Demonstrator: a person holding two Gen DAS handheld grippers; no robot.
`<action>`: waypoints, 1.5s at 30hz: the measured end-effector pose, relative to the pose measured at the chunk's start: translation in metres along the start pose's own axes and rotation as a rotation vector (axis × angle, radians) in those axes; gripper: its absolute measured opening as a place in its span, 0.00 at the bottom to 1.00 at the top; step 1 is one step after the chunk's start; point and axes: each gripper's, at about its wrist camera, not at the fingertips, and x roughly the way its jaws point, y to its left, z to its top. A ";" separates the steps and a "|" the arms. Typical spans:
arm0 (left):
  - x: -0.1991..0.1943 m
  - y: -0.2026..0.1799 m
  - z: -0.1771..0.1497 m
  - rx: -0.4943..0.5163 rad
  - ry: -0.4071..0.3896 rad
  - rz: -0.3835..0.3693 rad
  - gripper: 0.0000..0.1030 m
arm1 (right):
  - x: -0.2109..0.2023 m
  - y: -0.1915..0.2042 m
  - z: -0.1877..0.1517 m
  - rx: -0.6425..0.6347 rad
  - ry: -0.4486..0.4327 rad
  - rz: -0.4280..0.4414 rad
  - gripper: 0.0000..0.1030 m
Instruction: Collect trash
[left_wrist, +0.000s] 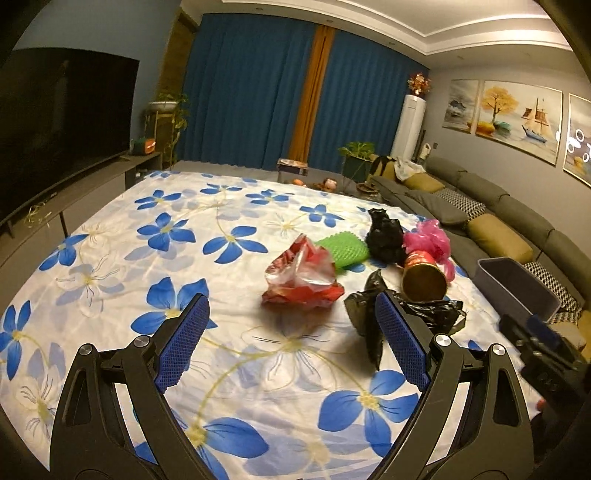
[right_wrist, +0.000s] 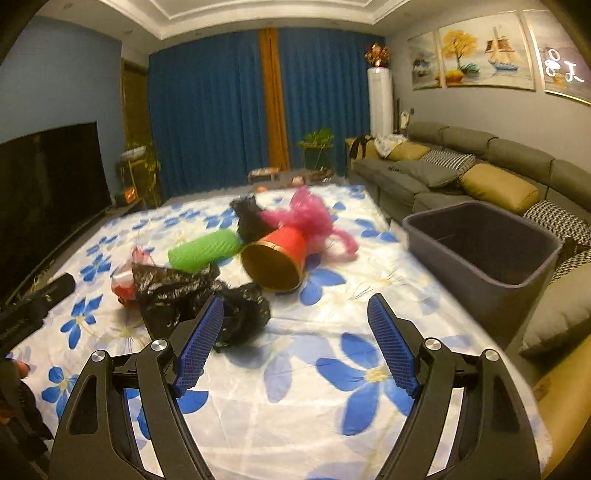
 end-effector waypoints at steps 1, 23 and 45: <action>0.001 0.002 0.001 0.000 0.001 0.000 0.87 | 0.006 0.002 0.000 -0.004 0.012 0.001 0.75; 0.048 0.016 0.010 0.014 0.064 -0.025 0.87 | 0.083 0.024 0.003 0.005 0.186 0.142 0.03; 0.107 0.002 0.014 -0.023 0.204 -0.082 0.50 | 0.012 -0.014 0.010 0.082 0.029 0.138 0.02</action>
